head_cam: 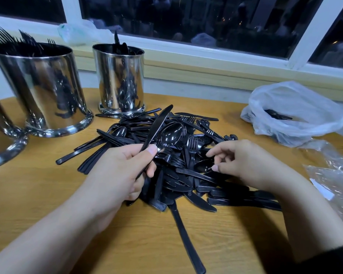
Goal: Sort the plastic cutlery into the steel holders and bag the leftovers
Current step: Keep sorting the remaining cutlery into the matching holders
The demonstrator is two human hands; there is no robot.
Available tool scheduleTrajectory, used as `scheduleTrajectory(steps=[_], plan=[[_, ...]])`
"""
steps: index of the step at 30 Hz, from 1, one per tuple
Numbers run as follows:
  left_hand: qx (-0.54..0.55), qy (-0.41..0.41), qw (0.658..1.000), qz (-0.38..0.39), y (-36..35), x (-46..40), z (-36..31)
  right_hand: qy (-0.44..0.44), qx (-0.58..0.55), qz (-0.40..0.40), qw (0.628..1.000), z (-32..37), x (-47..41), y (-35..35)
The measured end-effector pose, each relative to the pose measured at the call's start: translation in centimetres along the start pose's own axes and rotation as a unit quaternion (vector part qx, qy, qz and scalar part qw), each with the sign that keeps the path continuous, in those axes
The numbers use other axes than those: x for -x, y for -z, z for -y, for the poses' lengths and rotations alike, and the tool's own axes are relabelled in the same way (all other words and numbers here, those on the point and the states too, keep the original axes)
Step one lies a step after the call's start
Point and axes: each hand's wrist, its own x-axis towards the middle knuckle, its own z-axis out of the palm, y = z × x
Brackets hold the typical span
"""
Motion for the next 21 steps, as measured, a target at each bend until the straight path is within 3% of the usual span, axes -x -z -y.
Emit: scheduleTrajectory(steps=[8, 10, 14, 21], plan=[[0.008, 0.002, 1.0, 0.002, -0.1, 0.0, -0.1, 0.016, -0.132, -0.137, 0.982, 1.5, 0.6, 0.7], [0.013, -0.001, 1.0, 0.001, -0.2, 0.0, 0.0, 0.018, -0.225, -0.132, 0.965, 2.3, 0.7, 0.5], [0.044, -0.009, 0.999, -0.019, -0.6, -0.1, -0.1, 0.035, -0.432, -0.073, 0.898, 5.0, 0.7, -1.0], [0.023, -0.024, 0.999, -0.04, -0.4, 0.0, -0.2, 0.017, -0.532, -0.066, 0.844, 7.4, 0.9, -2.5]])
